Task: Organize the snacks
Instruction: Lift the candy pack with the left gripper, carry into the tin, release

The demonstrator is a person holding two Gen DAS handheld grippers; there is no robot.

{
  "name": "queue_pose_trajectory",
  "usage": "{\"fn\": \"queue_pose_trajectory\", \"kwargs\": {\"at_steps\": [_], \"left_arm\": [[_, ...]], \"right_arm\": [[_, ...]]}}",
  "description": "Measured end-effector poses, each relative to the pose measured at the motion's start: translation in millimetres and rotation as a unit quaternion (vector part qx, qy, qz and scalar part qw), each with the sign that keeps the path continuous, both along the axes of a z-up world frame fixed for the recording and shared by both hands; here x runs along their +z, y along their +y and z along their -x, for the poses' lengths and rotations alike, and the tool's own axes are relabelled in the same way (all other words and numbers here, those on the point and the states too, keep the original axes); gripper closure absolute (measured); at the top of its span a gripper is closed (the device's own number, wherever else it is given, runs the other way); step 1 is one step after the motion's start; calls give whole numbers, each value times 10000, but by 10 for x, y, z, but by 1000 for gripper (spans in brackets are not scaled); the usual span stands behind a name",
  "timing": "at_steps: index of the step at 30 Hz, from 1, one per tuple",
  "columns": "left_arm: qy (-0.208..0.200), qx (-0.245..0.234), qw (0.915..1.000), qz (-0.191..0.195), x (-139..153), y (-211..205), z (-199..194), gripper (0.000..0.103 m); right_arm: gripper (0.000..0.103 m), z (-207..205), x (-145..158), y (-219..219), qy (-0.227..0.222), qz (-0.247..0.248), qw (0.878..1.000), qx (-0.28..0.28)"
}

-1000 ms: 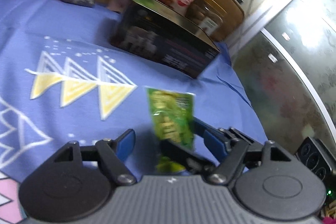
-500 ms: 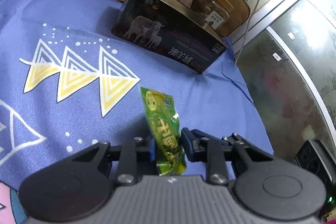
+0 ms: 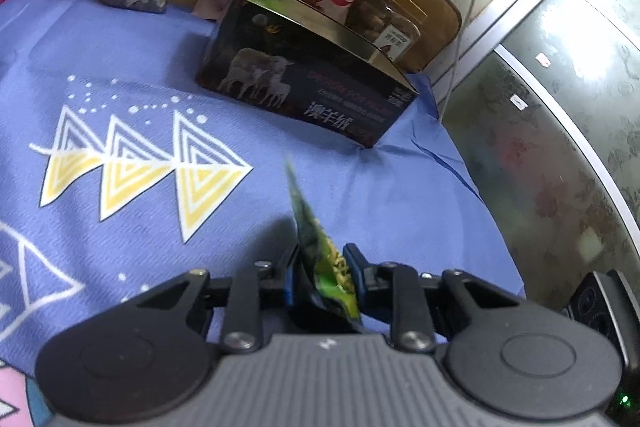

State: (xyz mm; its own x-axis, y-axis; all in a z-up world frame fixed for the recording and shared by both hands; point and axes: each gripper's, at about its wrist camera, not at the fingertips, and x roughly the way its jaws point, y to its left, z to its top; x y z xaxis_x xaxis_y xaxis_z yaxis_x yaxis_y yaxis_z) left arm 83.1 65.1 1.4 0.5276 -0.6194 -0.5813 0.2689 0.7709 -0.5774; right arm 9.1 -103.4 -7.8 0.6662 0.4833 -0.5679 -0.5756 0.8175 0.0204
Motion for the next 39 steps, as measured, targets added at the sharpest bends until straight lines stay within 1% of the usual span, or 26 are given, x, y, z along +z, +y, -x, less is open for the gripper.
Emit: {"fn": "queue_pose_trajectory", "kwargs": {"at_steps": [4,6,8,10,11,12,13,14,16,17,18,20,21,22,23,25,27,28,32,37,39], "left_arm": [[57,-13,10000,18,-31,-9,-42,79],[113,5,9999,23,-56,1,-64,80],[164,14,9998,95,-85,25,-85,80],[177,6,9998,122,-93,39,-96,82],[178,3,9998,127,-97,42,-99,83],[181,-3,9997,149,-99,46,-101,83],[186,-10,9997,181,-104,54,-103,83],[197,-15,9996,217,-112,64,-107,83],[246,-55,9991,339,-135,84,-119,84],[262,-85,9987,435,-142,96,-120,84],[257,-136,9981,543,-144,105,-118,86],[177,-220,9975,651,-123,106,-100,85],[133,-241,9975,652,-109,99,-91,84],[103,-253,9975,645,-99,94,-85,84],[80,-258,9975,648,-89,97,-81,84],[65,-240,9975,663,-68,109,-83,84],[47,-235,9973,690,-29,114,-103,84],[1,-251,9973,690,8,113,-123,84],[-355,-386,9964,663,302,76,-268,83],[-901,-546,9933,464,706,-109,-600,83],[-1007,-567,9925,400,805,-192,-777,83]], "right_arm": [[78,-37,-3,27,45,-42,10000,-27],[77,-65,-2,5,119,-137,9998,-44],[69,-75,0,-18,184,-236,9995,-68],[55,-84,3,-25,199,-286,9994,-71],[50,-84,4,-20,196,-283,9994,-71],[41,-85,8,-13,177,-276,9994,-78],[35,-81,12,-11,142,-268,9995,-96],[33,-78,17,-3,100,-260,9995,-115],[31,-92,13,4,107,-236,9996,-90],[27,-104,7,18,151,-204,9997,-68],[26,-118,3,25,193,-185,9996,-29],[24,-124,-1,35,209,-165,9996,4],[24,-128,-2,45,213,-143,9997,14],[30,-130,-4,52,197,-126,9997,17],[44,-128,-3,58,163,-105,9998,-8],[53,-134,1,48,74,-63,9999,-143],[55,-149,13,25,42,-147,9997,-169],[55,-140,29,26,-68,-141,9997,-186],[57,-132,172,37,-745,9,9968,-296],[57,-383,464,-60,-1357,39,9895,-503],[57,-532,542,-110,-1551,101,9859,-618]]}}
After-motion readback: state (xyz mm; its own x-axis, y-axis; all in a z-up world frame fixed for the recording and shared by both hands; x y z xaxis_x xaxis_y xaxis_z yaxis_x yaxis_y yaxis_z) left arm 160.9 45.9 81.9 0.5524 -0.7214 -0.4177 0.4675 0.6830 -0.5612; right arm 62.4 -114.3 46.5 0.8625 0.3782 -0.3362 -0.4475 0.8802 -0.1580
